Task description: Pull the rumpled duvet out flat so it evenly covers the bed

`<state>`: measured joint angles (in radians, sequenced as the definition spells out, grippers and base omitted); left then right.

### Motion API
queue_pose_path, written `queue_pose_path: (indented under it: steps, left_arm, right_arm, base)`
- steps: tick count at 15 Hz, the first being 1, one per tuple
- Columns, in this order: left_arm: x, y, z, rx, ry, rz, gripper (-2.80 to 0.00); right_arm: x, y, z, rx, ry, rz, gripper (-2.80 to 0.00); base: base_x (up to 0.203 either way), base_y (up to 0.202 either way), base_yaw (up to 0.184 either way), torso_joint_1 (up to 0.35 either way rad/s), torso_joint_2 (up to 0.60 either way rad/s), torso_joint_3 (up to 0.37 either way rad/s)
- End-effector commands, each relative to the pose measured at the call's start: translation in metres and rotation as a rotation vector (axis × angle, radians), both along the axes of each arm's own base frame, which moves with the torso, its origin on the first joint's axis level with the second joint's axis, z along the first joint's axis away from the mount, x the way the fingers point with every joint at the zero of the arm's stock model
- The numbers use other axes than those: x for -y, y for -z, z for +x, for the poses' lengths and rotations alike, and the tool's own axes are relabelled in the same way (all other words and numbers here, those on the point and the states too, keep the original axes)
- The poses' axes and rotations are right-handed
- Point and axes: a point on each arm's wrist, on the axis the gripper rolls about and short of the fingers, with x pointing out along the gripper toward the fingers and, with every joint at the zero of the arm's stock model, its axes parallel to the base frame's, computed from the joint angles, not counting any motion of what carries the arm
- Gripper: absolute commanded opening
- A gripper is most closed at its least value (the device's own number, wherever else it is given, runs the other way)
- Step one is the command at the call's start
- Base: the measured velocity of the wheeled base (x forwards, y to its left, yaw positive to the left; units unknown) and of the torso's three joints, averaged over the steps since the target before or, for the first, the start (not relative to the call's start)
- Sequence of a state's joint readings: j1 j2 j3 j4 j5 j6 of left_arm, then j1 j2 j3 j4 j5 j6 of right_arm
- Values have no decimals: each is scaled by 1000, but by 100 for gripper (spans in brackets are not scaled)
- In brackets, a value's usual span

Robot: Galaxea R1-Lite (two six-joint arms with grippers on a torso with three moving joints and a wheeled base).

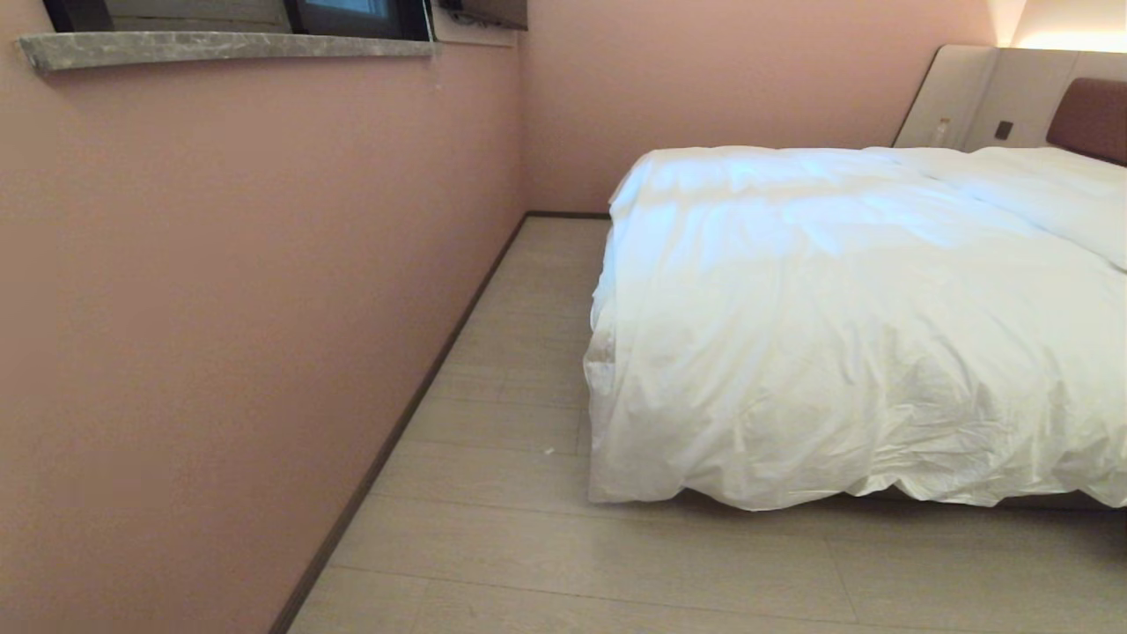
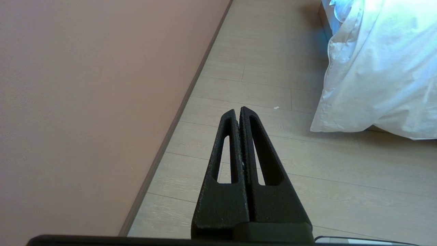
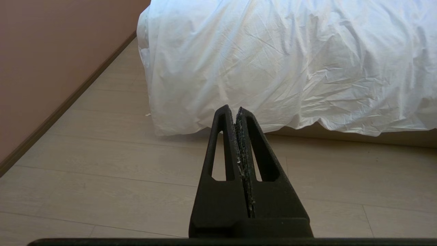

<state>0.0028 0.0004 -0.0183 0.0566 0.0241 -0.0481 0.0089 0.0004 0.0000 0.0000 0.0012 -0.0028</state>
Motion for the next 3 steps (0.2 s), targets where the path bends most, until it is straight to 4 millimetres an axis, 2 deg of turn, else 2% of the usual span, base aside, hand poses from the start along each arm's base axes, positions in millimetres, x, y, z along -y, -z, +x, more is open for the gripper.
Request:
queue_pose_path:
  steps: [1,3]
  left_arm:
    - [0,0,0,0,-1,-1,-280]
    - [0,0,0,0,-1,-1,-280]
  right_arm:
    - [0,0,0,2,-1,0,-280]
    - [0,0,0,2,-1,0,-280]
  base:
    - [0,0,0,0,0,0]
    - [0,0,0,0,0,0]
